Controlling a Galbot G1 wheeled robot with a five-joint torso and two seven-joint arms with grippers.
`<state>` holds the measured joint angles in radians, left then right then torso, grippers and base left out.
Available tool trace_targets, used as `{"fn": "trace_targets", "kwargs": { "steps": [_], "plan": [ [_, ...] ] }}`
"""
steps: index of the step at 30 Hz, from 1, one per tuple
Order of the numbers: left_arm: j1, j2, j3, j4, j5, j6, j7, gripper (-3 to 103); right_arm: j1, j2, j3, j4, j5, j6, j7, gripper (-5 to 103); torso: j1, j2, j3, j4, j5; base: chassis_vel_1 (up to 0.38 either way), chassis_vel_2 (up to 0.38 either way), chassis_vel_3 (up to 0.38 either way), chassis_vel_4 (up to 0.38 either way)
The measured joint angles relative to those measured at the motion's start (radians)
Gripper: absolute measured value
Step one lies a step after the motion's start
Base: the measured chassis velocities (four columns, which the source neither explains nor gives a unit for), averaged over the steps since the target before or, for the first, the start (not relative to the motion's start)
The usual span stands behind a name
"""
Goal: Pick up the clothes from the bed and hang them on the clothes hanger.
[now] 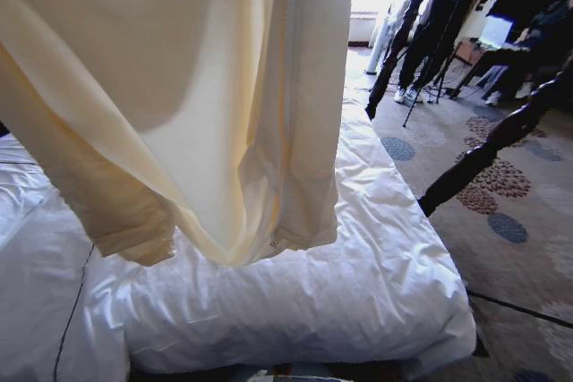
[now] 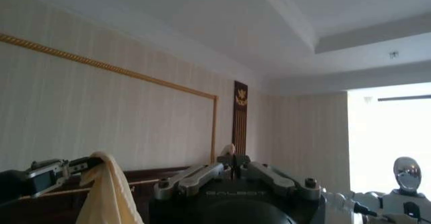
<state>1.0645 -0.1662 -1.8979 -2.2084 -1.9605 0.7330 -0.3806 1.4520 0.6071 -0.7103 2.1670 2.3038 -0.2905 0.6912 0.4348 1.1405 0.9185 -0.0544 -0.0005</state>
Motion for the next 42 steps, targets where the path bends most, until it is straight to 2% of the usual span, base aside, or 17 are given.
{"fn": "trace_targets", "kwargs": {
  "steps": [5, 25, 29, 35, 38, 42],
  "plan": [
    [0.003, -0.005, -0.030, -0.014, -0.041, 0.004, -0.019, 0, 0.053, -0.013, -0.020, 0.027, 0.049, 0.007, 0.013, 0, 0.000, 0.000, 0.000, 0.0001, 0.0002, 0.000, 0.000, 0.000, 0.000],
    [0.045, -0.095, -0.049, -0.084, -0.049, 0.004, -0.020, 0, 0.107, -0.050, -0.065, 0.115, 0.104, 0.038, 0.028, 0, 0.000, 0.000, 0.000, 0.0001, 0.0001, 0.000, 0.000, 0.000, 0.000],
    [0.046, -0.120, -0.011, -0.108, -0.024, 0.004, -0.019, 0, 0.040, -0.082, -0.045, 0.153, 0.084, 0.040, 0.028, 0, 0.000, 0.000, 0.000, 0.0001, 0.0002, 0.000, 0.000, 0.000, 0.000],
    [0.069, -0.161, 0.087, -0.140, 0.034, 0.002, -0.012, 0, -0.162, -0.148, -0.013, 0.213, -0.017, 0.041, 0.014, 0, 0.000, 0.000, 0.000, 0.0003, 0.0006, 0.000, 0.000, 0.000, 0.000],
    [0.161, -0.194, 0.098, -0.157, 0.078, -0.047, 0.012, 0, -0.202, -0.193, -0.057, 0.245, -0.074, 0.042, -0.011, 0, 0.000, 0.000, 0.000, 0.0001, 0.0003, 0.000, 0.000, 0.000, 0.000],
    [0.228, -0.222, 0.082, -0.173, 0.129, -0.087, 0.033, 0, -0.193, -0.237, -0.083, 0.274, -0.072, 0.041, -0.021, 0, 0.000, 0.000, 0.000, 0.0001, 0.0000, 0.000, 0.000, 0.000, 0.000]
  ]
}}
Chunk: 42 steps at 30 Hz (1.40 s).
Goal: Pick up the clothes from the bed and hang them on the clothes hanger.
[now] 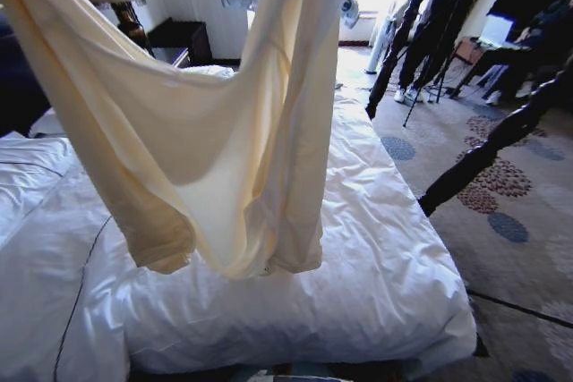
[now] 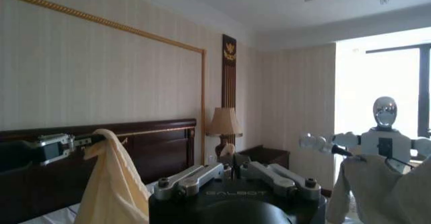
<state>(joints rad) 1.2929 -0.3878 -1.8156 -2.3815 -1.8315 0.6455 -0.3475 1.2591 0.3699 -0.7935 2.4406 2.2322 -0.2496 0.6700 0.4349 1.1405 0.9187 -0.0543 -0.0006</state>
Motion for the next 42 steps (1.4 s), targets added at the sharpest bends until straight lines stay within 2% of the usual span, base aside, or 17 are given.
{"fn": "trace_targets", "kwargs": {
  "steps": [4, 7, 8, 9, 11, 13, 17, 20, 21, 24, 25, 28, 31, 33, 35, 38, 42],
  "plan": [
    [0.029, -0.021, 0.000, -0.025, 0.029, -0.025, -0.004, 0, 0.018, -0.057, -0.008, 0.041, 0.042, -0.007, 0.009, 0, -0.001, 0.000, -0.001, -0.0001, 0.0000, 0.000, 0.000, 0.000, 0.000],
    [0.054, -0.047, 0.066, -0.032, 0.096, -0.044, 0.025, 0, -0.039, -0.087, -0.103, 0.047, -0.082, -0.002, -0.041, 0, 0.000, 0.000, 0.000, 0.0000, 0.0003, 0.000, 0.000, 0.000, 0.000],
    [0.054, -0.047, 0.066, -0.032, 0.096, -0.044, 0.025, 0, -0.039, -0.087, -0.103, 0.047, -0.082, -0.002, -0.041, 0, 0.000, 0.000, 0.000, 0.0000, 0.0003, 0.000, 0.000, 0.000, 0.000],
    [0.068, -0.067, 0.087, -0.041, 0.113, -0.050, 0.037, 0, -0.062, -0.110, -0.139, 0.047, -0.146, -0.003, -0.069, 0, 0.000, 0.000, 0.000, 0.0003, 0.0001, 0.000, 0.000, 0.000, 0.000],
    [0.075, -0.088, 0.105, -0.050, 0.122, -0.051, 0.043, 0, -0.099, -0.127, -0.144, 0.047, -0.185, -0.004, -0.088, 0, 0.000, 0.000, 0.000, 0.0002, 0.0001, 0.000, 0.000, 0.000, 0.000],
    [0.081, -0.120, 0.140, -0.059, 0.141, -0.056, 0.051, 0, -0.177, -0.150, -0.139, 0.041, -0.257, -0.006, -0.118, 0, 0.000, 0.000, 0.000, 0.0002, 0.0002, 0.000, 0.000, 0.000, 0.000],
    [0.081, -0.138, 0.175, -0.052, 0.185, -0.064, 0.066, 0, -0.349, -0.155, -0.010, 0.015, -0.337, -0.007, -0.135, 0, -0.001, 0.000, -0.001, -0.0005, 0.0002, 0.000, 0.000, 0.000, 0.000],
    [0.073, -0.131, 0.200, -0.026, 0.217, -0.074, 0.077, 0, -0.523, -0.118, 0.075, -0.018, -0.400, 0.000, -0.134, 0, 0.000, 0.000, 0.000, 0.0002, 0.0002, 0.000, 0.000, 0.000, 0.000],
    [0.073, -0.131, 0.200, -0.026, 0.217, -0.074, 0.077, 0, -0.523, -0.118, 0.075, -0.018, -0.400, 0.000, -0.134, 0, 0.000, 0.000, 0.000, 0.0002, 0.0002, 0.000, 0.000, 0.000, 0.000],
    [0.078, -0.119, 0.207, 0.003, 0.239, -0.084, 0.092, 0, -0.677, -0.028, 0.147, -0.083, -0.483, 0.005, -0.130, 0, 0.000, 0.000, 0.000, 0.0000, 0.0003, 0.000, 0.000, 0.000, 0.000],
    [0.078, -0.119, 0.207, 0.003, 0.239, -0.084, 0.092, 0, -0.677, -0.028, 0.147, -0.083, -0.483, 0.005, -0.130, 0, 0.000, 0.000, 0.000, 0.0000, 0.0003, 0.000, 0.000, 0.000, 0.000],
    [0.075, -0.108, 0.234, 0.030, 0.259, -0.092, 0.094, 0, -0.752, 0.086, 0.158, -0.164, -0.569, 0.014, -0.128, 0, 0.000, 0.000, 0.000, 0.0003, 0.0002, 0.000, 0.000, 0.000, 0.000],
    [0.069, -0.105, 0.258, 0.045, 0.279, -0.097, 0.098, 0, -0.769, 0.131, 0.156, -0.199, -0.594, 0.019, -0.123, 0, 0.000, 0.000, 0.000, 0.0001, -0.0001, 0.000, 0.000, 0.000, 0.000],
    [0.063, -0.103, 0.301, 0.072, 0.313, -0.103, 0.114, 0, -0.789, 0.209, 0.149, -0.263, -0.627, 0.026, -0.109, 0, 0.000, 0.000, 0.000, 0.0003, -0.0001, 0.000, 0.000, 0.000, 0.000],
    [0.061, -0.102, 0.311, 0.078, 0.319, -0.104, 0.118, 0, -0.792, 0.222, 0.146, -0.277, -0.635, 0.028, -0.109, 0, 0.000, 0.000, 0.000, 0.0004, -0.0001, 0.000, 0.000, 0.000, 0.000],
    [0.040, -0.094, 0.407, 0.135, 0.364, -0.128, 0.141, 0, -0.819, 0.287, 0.132, -0.355, -0.695, 0.032, -0.118, 0, 0.000, 0.000, 0.000, -0.0001, -0.0002, 0.000, 0.000, 0.000, 0.000],
    [0.013, -0.083, 0.497, 0.197, 0.409, -0.158, 0.160, 0, -0.853, 0.329, 0.132, -0.409, -0.736, 0.032, -0.131, 0, 0.000, 0.000, 0.000, -0.0001, 0.0000, 0.000, 0.000, 0.000, 0.000]
  ]
}}
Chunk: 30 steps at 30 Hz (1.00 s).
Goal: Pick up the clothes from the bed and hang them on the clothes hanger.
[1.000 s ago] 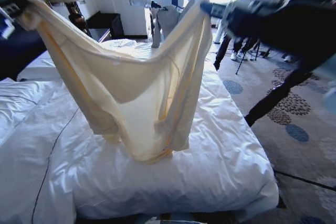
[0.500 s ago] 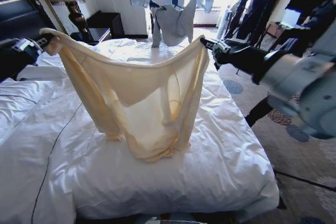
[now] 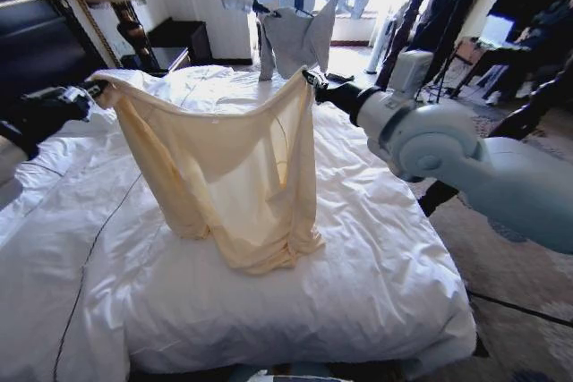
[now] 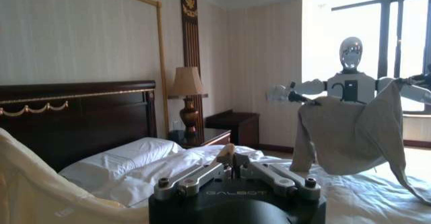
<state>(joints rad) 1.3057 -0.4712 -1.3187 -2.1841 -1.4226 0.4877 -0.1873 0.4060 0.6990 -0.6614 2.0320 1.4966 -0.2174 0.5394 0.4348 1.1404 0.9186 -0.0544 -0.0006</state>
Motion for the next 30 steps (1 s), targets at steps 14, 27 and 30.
{"fn": "trace_targets", "kwargs": {
  "steps": [14, 27, 30],
  "plan": [
    [-0.148, 0.006, 0.313, 0.201, 0.139, -0.105, 0.096, 0, -0.079, 0.205, -0.014, -0.279, -0.124, 0.008, -0.023, 0, 0.000, 0.000, 0.000, 0.0002, -0.0002, 0.000, 0.000, 0.000, 0.000],
    [-0.492, -0.087, 0.734, 0.459, 0.290, -0.163, 0.123, 0, -0.144, 0.346, -0.013, -0.555, -0.300, 0.037, -0.090, 0, 0.000, 0.000, 0.000, 0.0001, 0.0000, 0.000, 0.000, 0.000, 0.000],
    [-0.533, -0.108, 0.789, 0.493, 0.325, -0.178, 0.123, 0, -0.147, 0.369, -0.013, -0.598, -0.319, 0.041, -0.108, 0, 0.000, 0.000, 0.000, 0.0001, -0.0002, 0.000, 0.000, 0.000, 0.000]
  ]
}}
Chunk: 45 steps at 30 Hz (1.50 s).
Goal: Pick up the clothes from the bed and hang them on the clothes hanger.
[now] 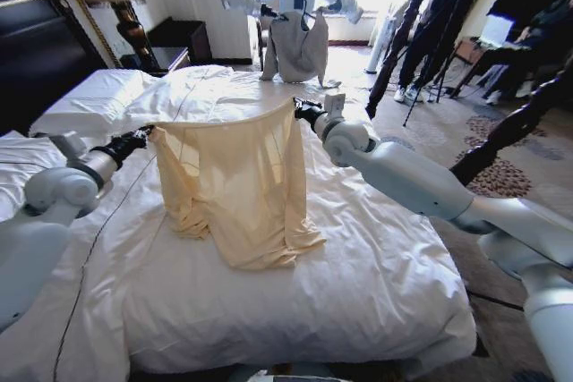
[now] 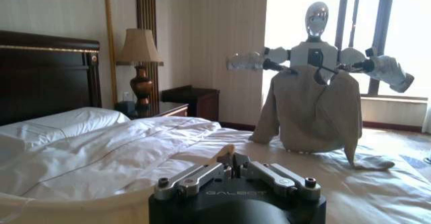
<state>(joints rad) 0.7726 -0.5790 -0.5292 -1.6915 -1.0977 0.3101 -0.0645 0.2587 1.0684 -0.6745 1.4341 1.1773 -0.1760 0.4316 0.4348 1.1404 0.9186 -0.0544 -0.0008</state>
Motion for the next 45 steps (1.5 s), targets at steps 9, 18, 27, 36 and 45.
{"fn": "trace_targets", "kwargs": {
  "steps": [9, 18, 27, 36, 45],
  "plan": [
    [-0.255, -0.126, 0.262, 0.241, 0.135, -0.093, 0.005, 0, -0.017, 0.151, 0.032, -0.311, -0.128, 0.031, -0.129, 0, 0.000, 0.000, 0.000, -0.0002, 0.0006, 0.000, 0.000, 0.000, 0.000],
    [-0.386, -0.236, 0.436, 0.478, 0.230, -0.169, 0.022, 0, -0.062, 0.380, 0.117, -0.663, -0.259, 0.122, -0.255, 0, 0.000, 0.000, 0.000, 0.0005, 0.0002, 0.000, 0.000, 0.000, 0.000],
    [-0.465, -0.339, 0.511, 0.650, 0.290, -0.247, 0.023, 0, -0.104, 0.501, 0.271, -0.930, -0.444, 0.153, -0.288, 0, 0.000, 0.000, 0.000, -0.0002, 0.0006, 0.000, 0.000, 0.000, 0.000],
    [-0.492, -0.416, 0.549, 0.740, 0.351, -0.282, 0.017, 0, -0.131, 0.501, 0.372, -1.037, -0.517, 0.160, -0.302, 0, 0.000, 0.000, 0.000, -0.0001, 0.0006, 0.000, 0.000, 0.000, 0.000],
    [-0.515, -0.433, 0.553, 0.761, 0.377, -0.222, 0.006, 14, -0.157, 0.480, 0.423, -0.941, -0.367, 0.066, -0.295, 3, 0.000, 0.000, 0.000, -0.0001, 0.0001, 0.000, 0.000, 0.000, 0.000]
  ]
}}
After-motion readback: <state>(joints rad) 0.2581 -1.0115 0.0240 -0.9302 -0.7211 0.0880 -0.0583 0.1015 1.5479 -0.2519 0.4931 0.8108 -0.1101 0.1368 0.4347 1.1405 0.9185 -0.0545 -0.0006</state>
